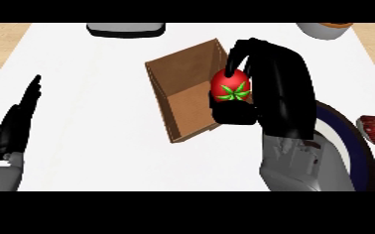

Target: Pick the tomato from the plate and place it in the cardboard box

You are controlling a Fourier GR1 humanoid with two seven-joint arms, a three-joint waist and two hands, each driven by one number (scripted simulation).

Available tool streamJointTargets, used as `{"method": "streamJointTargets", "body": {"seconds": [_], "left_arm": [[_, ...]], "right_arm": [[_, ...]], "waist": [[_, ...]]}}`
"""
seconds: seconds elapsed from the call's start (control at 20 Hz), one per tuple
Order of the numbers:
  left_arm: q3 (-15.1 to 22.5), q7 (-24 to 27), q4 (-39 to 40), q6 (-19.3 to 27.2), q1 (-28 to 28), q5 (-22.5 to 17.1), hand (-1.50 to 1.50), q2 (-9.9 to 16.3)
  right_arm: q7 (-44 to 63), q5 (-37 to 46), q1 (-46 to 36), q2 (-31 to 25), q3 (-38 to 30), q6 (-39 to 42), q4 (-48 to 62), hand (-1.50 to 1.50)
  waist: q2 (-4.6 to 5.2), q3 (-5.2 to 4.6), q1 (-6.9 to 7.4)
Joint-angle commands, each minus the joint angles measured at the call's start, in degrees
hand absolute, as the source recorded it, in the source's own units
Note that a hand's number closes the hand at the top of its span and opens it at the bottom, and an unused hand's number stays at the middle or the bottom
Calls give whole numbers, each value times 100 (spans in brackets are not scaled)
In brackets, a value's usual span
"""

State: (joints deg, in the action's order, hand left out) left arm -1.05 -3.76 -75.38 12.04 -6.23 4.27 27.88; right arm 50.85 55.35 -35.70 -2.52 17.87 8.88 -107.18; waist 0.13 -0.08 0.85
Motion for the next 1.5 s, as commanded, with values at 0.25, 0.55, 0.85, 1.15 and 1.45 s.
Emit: {"method": "streamJointTargets", "body": {"seconds": [0.25,0.55,0.85,1.15,1.45], "left_arm": [[-67,198,244,47,-79,220,0,-203],[-64,-125,-158,-176,-74,186,0,-138],[-107,29,-7,-53,-126,311,0,-266],[-101,-189,58,-199,-381,361,0,-318],[-169,105,217,-139,-238,466,0,-378]], "right_arm": [[-464,-591,-1431,248,-264,-1548,2956,150],[-751,-586,-2161,251,-459,-2184,4938,150],[-856,-1639,-2367,252,-764,-3031,6039,-150],[-1868,-2327,-2739,249,-593,-3835,7047,-150],[-2457,-2596,-2554,250,-336,-4988,6760,-150]], "waist": [[23,3,49],[29,6,138],[57,7,175],[52,8,160],[31,7,114]]}}
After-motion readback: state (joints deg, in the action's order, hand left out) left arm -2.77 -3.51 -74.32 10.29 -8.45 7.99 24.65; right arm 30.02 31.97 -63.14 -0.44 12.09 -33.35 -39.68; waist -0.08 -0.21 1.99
